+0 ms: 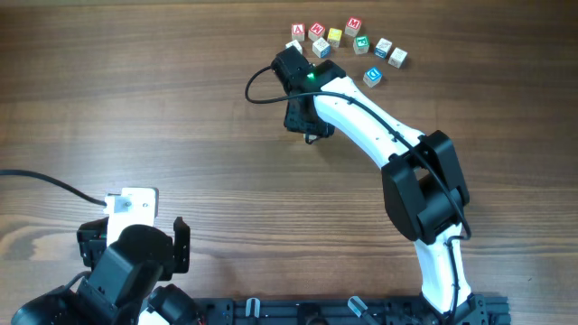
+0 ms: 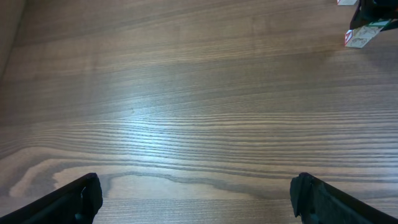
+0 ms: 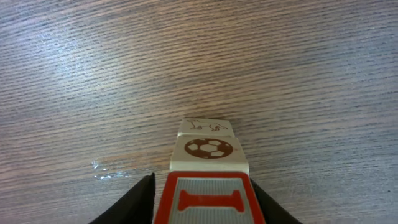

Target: Form a tower

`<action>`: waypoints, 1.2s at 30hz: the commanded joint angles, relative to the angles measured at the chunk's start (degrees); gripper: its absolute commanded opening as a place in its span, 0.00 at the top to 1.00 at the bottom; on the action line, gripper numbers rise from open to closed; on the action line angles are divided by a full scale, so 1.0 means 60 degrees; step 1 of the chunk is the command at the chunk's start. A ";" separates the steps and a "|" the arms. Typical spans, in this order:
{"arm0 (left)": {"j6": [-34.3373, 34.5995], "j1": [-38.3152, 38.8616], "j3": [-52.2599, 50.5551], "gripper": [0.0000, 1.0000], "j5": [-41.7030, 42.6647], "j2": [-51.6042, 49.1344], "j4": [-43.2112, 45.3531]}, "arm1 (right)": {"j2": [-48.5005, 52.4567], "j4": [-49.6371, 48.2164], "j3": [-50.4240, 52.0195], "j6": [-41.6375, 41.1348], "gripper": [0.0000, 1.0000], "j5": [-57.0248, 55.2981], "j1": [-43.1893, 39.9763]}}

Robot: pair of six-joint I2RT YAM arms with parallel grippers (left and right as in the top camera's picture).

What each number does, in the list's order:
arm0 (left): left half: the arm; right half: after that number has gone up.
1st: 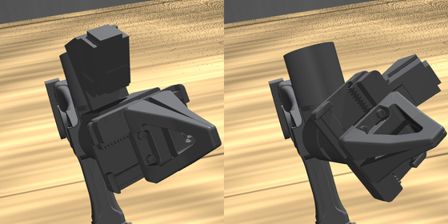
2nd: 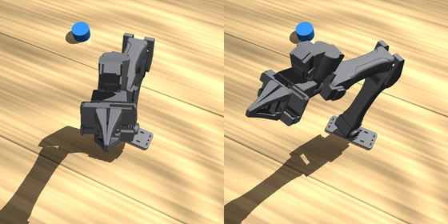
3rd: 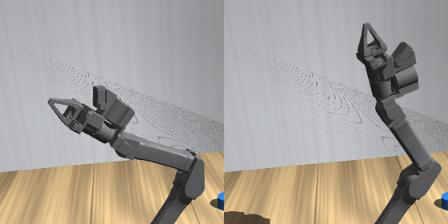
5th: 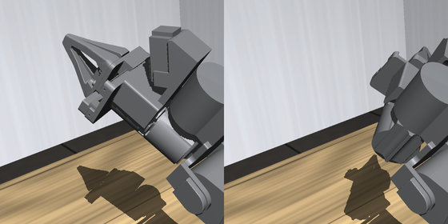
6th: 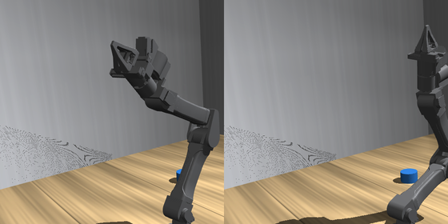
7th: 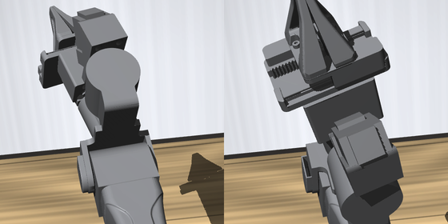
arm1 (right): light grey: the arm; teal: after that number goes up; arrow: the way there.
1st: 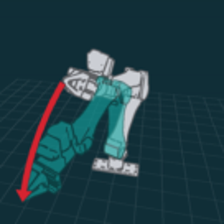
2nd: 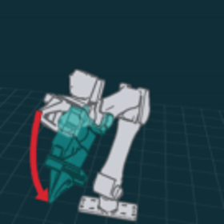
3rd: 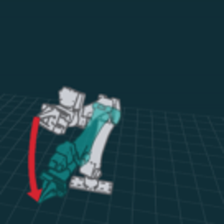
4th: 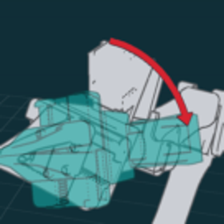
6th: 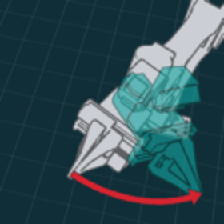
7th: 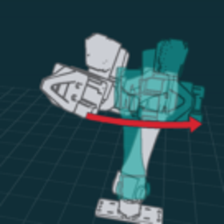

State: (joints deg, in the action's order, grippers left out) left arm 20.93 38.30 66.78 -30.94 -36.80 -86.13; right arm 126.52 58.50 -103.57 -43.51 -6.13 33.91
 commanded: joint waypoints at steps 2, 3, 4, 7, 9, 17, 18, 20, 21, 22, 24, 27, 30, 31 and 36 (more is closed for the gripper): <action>0.0124 0.0007 -0.0022 0.00 0.0011 0.0036 0.0022 | -0.0321 0.0051 -0.0193 -0.0106 0.60 -0.0262 -0.0040; 0.0124 0.0007 -0.0022 0.00 0.0011 0.0036 0.0022 | -0.0321 0.0047 -0.0193 -0.0106 0.60 -0.0262 -0.0040; 0.0124 0.0007 -0.0025 0.00 0.0011 0.0036 0.0022 | -0.0321 0.0047 -0.0193 -0.0106 0.61 -0.0262 -0.0040; 0.0127 0.0007 -0.0025 0.00 0.0011 0.0036 0.0022 | -0.0321 0.0051 -0.0193 -0.0142 0.65 -0.0262 -0.0040; 0.0124 0.0007 -0.0025 0.00 0.0011 0.0036 0.0022 | -0.0321 0.0051 -0.0193 -0.0178 0.67 -0.0262 -0.0040; 0.0124 0.0007 -0.0025 0.00 0.0011 0.0036 0.0022 | -0.0321 0.0055 -0.0193 -0.0171 0.73 -0.0266 -0.0040; 0.0124 0.0007 -0.0025 0.00 0.0011 0.0036 0.0022 | -0.0321 0.0055 -0.0193 -0.0175 0.72 -0.0262 -0.0040; 0.0124 0.0007 -0.0022 0.00 0.0011 0.0036 0.0022 | -0.0321 0.0051 -0.0193 -0.0175 0.57 -0.0262 -0.0040; 0.0124 0.0007 -0.0025 0.00 0.0011 0.0036 0.0022 | -0.0321 0.0051 -0.0193 -0.0175 0.50 -0.0262 -0.0040; 0.0124 0.0007 -0.0022 0.00 0.0011 0.0036 0.0022 | -0.0321 0.0051 -0.0193 -0.0175 0.46 -0.0266 -0.0040; 0.0127 0.0007 -0.0025 0.00 0.0011 0.0036 0.0022 | -0.0321 0.0051 -0.0193 -0.0175 0.41 -0.0262 -0.0040; 0.0127 0.0007 -0.0022 0.00 0.0011 0.0036 0.0022 | -0.0321 0.0051 -0.0193 -0.0175 0.25 -0.0262 -0.0040; 0.0124 0.0007 -0.0025 0.00 0.0011 0.0036 0.0022 | -0.0321 0.0025 -0.0160 -0.0284 0.15 -0.0259 -0.0040; 0.0127 0.0007 -0.0022 0.00 0.0011 0.0036 0.0022 | -0.0317 0.0029 -0.0157 -0.0284 0.11 -0.0259 -0.0040; 0.0124 0.0007 -0.0025 0.00 0.0011 0.0036 0.0022 | -0.0313 -0.0295 0.0331 -0.0532 0.02 -0.0255 -0.0040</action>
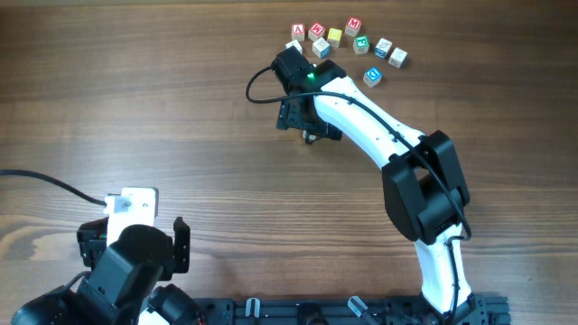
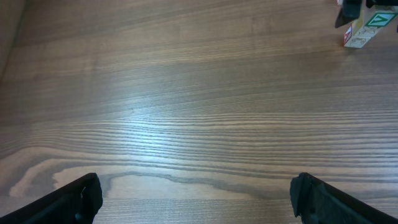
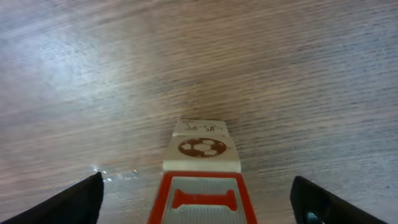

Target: Form a tower

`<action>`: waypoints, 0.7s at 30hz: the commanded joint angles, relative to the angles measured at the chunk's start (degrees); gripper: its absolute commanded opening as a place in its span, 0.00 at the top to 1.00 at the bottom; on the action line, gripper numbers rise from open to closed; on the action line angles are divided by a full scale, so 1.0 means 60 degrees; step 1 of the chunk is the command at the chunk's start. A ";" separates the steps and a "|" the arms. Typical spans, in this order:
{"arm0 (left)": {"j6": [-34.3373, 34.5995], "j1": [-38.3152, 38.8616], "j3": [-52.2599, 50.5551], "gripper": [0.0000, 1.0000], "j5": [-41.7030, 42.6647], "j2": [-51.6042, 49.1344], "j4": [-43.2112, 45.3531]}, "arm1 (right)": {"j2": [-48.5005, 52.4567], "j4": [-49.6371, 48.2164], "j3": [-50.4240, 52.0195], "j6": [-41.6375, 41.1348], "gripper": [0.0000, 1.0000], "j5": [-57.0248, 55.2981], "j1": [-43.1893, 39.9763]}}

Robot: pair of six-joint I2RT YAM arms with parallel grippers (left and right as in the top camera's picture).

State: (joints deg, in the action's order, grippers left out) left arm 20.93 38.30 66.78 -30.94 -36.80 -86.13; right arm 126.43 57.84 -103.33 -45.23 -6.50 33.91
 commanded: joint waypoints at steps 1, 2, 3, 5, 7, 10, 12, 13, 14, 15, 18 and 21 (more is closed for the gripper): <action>0.0124 0.0007 -0.0025 0.00 0.0011 0.0036 0.0022 | -0.0284 -0.0211 0.0328 -0.0244 0.02 -0.0193 -0.0040; 0.0124 0.0007 -0.0025 0.00 0.0011 0.0036 0.0022 | -0.0284 -0.0240 0.0328 -0.0244 0.02 -0.0193 -0.0036; 0.0127 0.0007 -0.0025 0.00 0.0011 0.0036 0.0022 | -0.0273 -0.0299 0.0346 -0.0244 0.02 -0.0193 -0.0036; 0.0124 0.0007 -0.0022 0.00 0.0011 0.0036 0.0022 | -0.0102 -0.0397 0.0419 -0.0244 0.03 -0.0189 -0.0036; 0.0124 0.0007 -0.0025 0.00 0.0011 0.0036 0.0022 | -0.0011 -0.0430 0.0423 -0.0237 0.07 -0.0157 -0.0040; 0.0124 0.0007 -0.0025 0.00 0.0011 0.0036 0.0022 | 0.0022 -0.0474 0.0423 -0.0237 0.26 -0.0160 -0.0036; 0.0124 0.0007 -0.0022 0.00 0.0011 0.0036 0.0022 | 0.0022 -0.0474 0.0423 -0.0237 0.31 -0.0160 -0.0036; 0.0124 0.0007 -0.0022 0.00 0.0011 0.0036 0.0022 | 0.0062 -0.0477 0.0423 -0.0237 0.32 -0.0160 -0.0036; 0.0124 0.0007 -0.0022 0.00 0.0011 0.0036 0.0022 | 0.0127 -0.0492 0.0423 -0.0237 0.33 -0.0157 -0.0036; 0.0127 0.0007 -0.0025 0.00 0.0011 0.0036 0.0022 | 0.0189 -0.0495 0.0423 -0.0237 0.34 -0.0157 -0.0040; 0.0124 0.0007 -0.0025 0.00 0.0011 0.0036 0.0022 | 0.0208 -0.0503 0.0423 -0.0244 0.42 -0.0157 -0.0040; 0.0124 0.0007 -0.0025 0.00 0.0011 0.0036 0.0022 | 0.0219 -0.0521 0.0423 -0.0244 0.46 -0.0160 -0.0036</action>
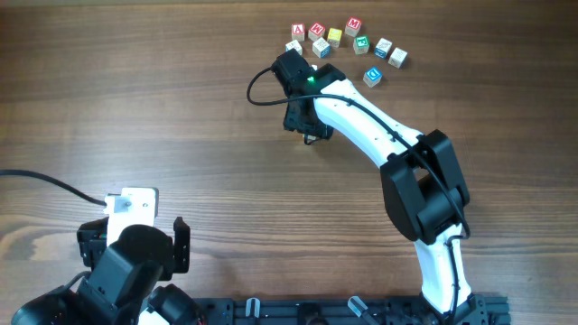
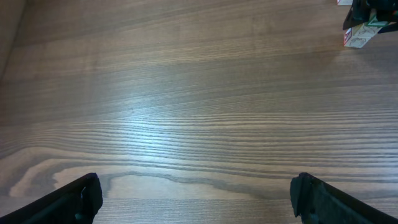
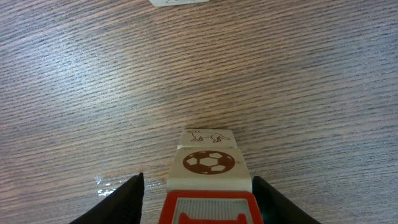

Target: Form a tower

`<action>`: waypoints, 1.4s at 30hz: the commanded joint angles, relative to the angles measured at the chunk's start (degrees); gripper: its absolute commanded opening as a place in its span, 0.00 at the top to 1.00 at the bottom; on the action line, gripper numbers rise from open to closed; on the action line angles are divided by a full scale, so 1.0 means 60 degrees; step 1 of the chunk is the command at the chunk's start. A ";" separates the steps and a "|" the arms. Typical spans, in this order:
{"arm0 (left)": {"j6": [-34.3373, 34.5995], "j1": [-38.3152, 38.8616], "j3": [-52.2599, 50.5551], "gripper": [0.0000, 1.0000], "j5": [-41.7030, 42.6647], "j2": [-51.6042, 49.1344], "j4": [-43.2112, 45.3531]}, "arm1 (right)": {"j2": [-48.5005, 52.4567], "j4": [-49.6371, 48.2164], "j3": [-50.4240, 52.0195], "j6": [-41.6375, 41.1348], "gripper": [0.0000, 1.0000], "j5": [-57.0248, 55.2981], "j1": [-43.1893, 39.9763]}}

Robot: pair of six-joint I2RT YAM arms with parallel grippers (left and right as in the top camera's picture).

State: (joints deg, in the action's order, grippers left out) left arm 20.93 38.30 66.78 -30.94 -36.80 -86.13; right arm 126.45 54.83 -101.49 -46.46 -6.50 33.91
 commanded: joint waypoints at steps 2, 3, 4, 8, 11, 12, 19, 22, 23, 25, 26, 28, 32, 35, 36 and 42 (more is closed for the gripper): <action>0.0127 0.0007 -0.0025 0.00 0.0011 0.0036 0.0022 | 0.0310 -0.0022 0.0117 -0.0036 0.46 -0.0160 -0.0040; 0.0124 0.0007 -0.0025 0.00 0.0011 0.0036 0.0022 | 0.0339 -0.0022 0.0117 -0.0036 0.46 -0.0157 -0.0040; 0.0127 0.0007 -0.0025 0.00 0.0011 0.0036 0.0022 | 0.0379 -0.0022 0.0117 -0.0036 0.45 -0.0160 -0.0040; 0.0124 0.0007 -0.0025 0.00 0.0011 0.0036 0.0022 | 0.0437 -0.0029 0.0117 -0.0036 0.41 -0.0160 -0.0040; 0.0124 0.0007 -0.0022 0.00 0.0011 0.0036 0.0022 | 0.0455 -0.0062 0.0117 -0.0040 0.47 -0.0160 -0.0040; 0.0124 0.0007 -0.0025 0.00 0.0011 0.0036 0.0022 | 0.0455 -0.0066 0.0117 -0.0040 0.50 -0.0160 -0.0040; 0.0127 0.0007 -0.0025 0.00 0.0011 0.0036 0.0022 | 0.0586 -0.0062 0.0117 -0.0007 0.66 -0.0160 -0.0040; 0.0124 0.0007 -0.0025 0.00 0.0011 0.0036 0.0022 | 0.0586 -0.0062 0.0117 -0.0004 0.70 -0.0164 -0.0040; 0.0124 0.0007 -0.0022 0.00 0.0011 0.0036 0.0022 | 0.0586 -0.0062 0.0117 -0.0004 0.73 -0.0164 -0.0040; 0.0124 0.0007 -0.0022 0.00 0.0011 0.0036 0.0022 | 0.0586 -0.0051 0.0117 0.0000 0.73 -0.0160 -0.0040; 0.0124 0.0007 -0.0025 0.00 0.0011 0.0036 0.0022 | 0.0586 -0.0051 0.0117 0.0051 0.74 -0.0160 -0.0040; 0.0124 0.0007 -0.0025 0.00 0.0011 0.0036 0.0022 | 0.0586 -0.0051 0.0113 0.0317 0.74 -0.0164 -0.0040; 0.0124 0.0007 -0.0025 0.00 0.0011 0.0036 0.0022 | 0.0568 -0.0062 0.0047 0.1253 0.76 -0.0117 -0.0040; 0.0124 0.0007 -0.0025 0.00 0.0011 0.0036 0.0022 | 0.0568 -0.0047 0.0044 0.1698 0.76 -0.0080 -0.0040; 0.0124 0.0007 -0.0022 0.00 0.0011 0.0036 0.0022 | 0.0568 -0.0040 0.0040 0.1785 0.76 -0.0084 -0.0040; 0.0124 0.0007 -0.0025 0.00 0.0011 0.0036 0.0022 | 0.0568 0.0047 -0.0120 0.2218 0.76 0.0157 -0.0215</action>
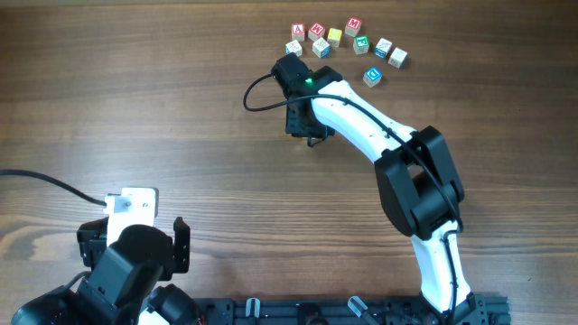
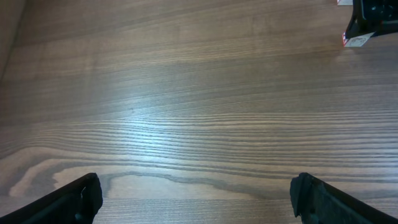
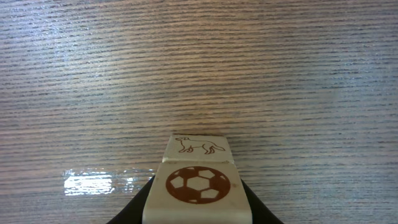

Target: Form a tower

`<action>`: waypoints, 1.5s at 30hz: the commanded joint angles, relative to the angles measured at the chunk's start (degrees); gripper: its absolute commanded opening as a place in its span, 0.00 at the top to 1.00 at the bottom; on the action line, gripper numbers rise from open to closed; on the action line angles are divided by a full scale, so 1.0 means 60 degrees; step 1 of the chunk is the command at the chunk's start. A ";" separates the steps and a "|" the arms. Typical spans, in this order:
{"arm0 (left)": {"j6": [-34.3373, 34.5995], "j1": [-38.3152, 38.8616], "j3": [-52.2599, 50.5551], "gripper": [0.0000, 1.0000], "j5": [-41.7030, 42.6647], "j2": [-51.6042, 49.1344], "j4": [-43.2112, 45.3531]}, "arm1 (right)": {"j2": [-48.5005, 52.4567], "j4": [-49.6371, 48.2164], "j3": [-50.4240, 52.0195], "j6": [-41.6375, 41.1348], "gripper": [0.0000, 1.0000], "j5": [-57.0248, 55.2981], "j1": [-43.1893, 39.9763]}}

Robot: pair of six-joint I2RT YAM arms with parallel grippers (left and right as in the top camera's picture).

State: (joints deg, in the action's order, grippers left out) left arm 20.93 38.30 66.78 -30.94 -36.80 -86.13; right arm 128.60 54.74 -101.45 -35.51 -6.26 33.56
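Note:
Two picture cubes stand stacked on the wooden table. The upper cube [image 3: 198,186] shows a brown football face. The lower cube [image 3: 198,145] shows an animal outline. My right gripper [image 3: 198,214] is shut on the football cube, with a black finger tight against each side. From overhead the right gripper [image 1: 303,119] hides the stack. In the left wrist view the stack [image 2: 356,41] peeks out far off at the top right. My left gripper [image 2: 198,202] is open over bare wood near the front left.
Several loose letter cubes [image 1: 335,37] lie in a cluster at the back of the table [image 1: 181,108], just behind the right gripper, with a blue one [image 1: 371,76] nearest the arm. A cable [image 1: 257,90] loops left of the right wrist.
My right gripper's fingers stood a little apart from the stack and are now shut against the football cube. The wrist sits lower, so the red top face is out of its view.
My right gripper was first shut on the top cube of the two-cube stack. Then it was wide open with the stack standing free. After that the fingers were nearer the cube, and now they are shut on it. The left arm has not moved.

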 commanded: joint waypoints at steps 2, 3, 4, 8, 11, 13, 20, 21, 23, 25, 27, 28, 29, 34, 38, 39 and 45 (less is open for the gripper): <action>0.0124 0.0007 -0.0025 0.00 0.0011 0.0036 0.0022 | 0.0211 0.0040 -0.0127 0.0616 0.76 0.0273 -0.0168; 0.0127 0.0007 -0.0025 0.00 0.0011 0.0036 0.0022 | 0.0211 0.0015 -0.0127 0.0707 0.76 0.0273 -0.0168; 0.0124 0.0007 -0.0025 0.00 0.0011 0.0036 0.0022 | 0.0211 -0.0007 -0.0127 0.0954 0.76 0.0321 -0.0168; 0.0124 0.0007 -0.0022 0.00 0.0011 0.0036 0.0022 | 0.0211 -0.0087 -0.0127 0.1399 0.76 0.0495 -0.0168; 0.0124 0.0007 -0.0025 0.00 0.0011 0.0036 0.0022 | 0.0211 -0.0091 -0.0127 0.1395 0.68 0.0495 -0.0168; 0.0124 0.0007 -0.0022 0.00 0.0011 0.0036 0.0022 | 0.0211 -0.0113 -0.0127 0.1384 0.59 0.0499 -0.0168; 0.0127 0.0007 -0.0025 0.00 0.0011 0.0036 0.0022 | 0.0211 -0.0127 -0.0127 0.1377 0.28 0.0565 -0.0168; 0.0124 0.0007 -0.0025 0.00 0.0011 0.0036 0.0022 | 0.0211 -0.0120 -0.0138 0.1344 0.20 0.0565 -0.0168; 0.0124 0.0007 -0.0022 0.01 0.0011 0.0036 0.0022 | 0.0193 -0.0109 -0.0222 0.1348 0.06 0.0565 -0.0168; 0.0127 0.0007 -0.0022 0.00 0.0011 0.0036 0.0022 | 0.0135 0.0000 -0.0415 0.1344 0.00 0.0565 -0.0168; 0.0124 0.0007 -0.0025 0.00 0.0011 0.0036 0.0022 | -0.0069 0.0219 -0.0623 0.1206 0.00 0.0561 -0.0168; 0.0127 0.0007 -0.0025 0.00 0.0011 0.0036 0.0022 | -0.0280 0.0390 -0.0787 0.1027 0.01 0.0557 -0.0171; 0.0124 0.0007 -0.0022 0.00 0.0011 0.0036 0.0022 | -0.0729 0.0503 -0.0962 0.0918 0.00 0.0499 -0.0171; 0.0124 0.0007 -0.0025 0.00 0.0011 0.0036 0.0022 | -0.2750 0.0962 -0.1056 0.0918 0.00 -0.0273 -0.0270; 0.0124 0.0007 -0.0025 0.00 0.0011 0.0036 0.0022 | -0.3694 0.1479 -0.1056 0.1938 0.00 -0.0084 -0.0357; 0.0124 0.0007 -0.0025 0.00 0.0011 0.0036 0.0022 | -0.3701 0.1687 -0.1053 0.3435 0.00 0.0317 -0.0357; 0.0127 0.0007 -0.0025 0.00 0.0011 0.0036 0.0022 | -0.3701 0.2000 -0.0969 0.6983 0.00 0.0335 -0.0357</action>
State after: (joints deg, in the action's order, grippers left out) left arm 20.93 38.30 66.78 -30.94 -36.80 -86.13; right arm 105.54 66.32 -107.39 -6.61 -5.15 31.33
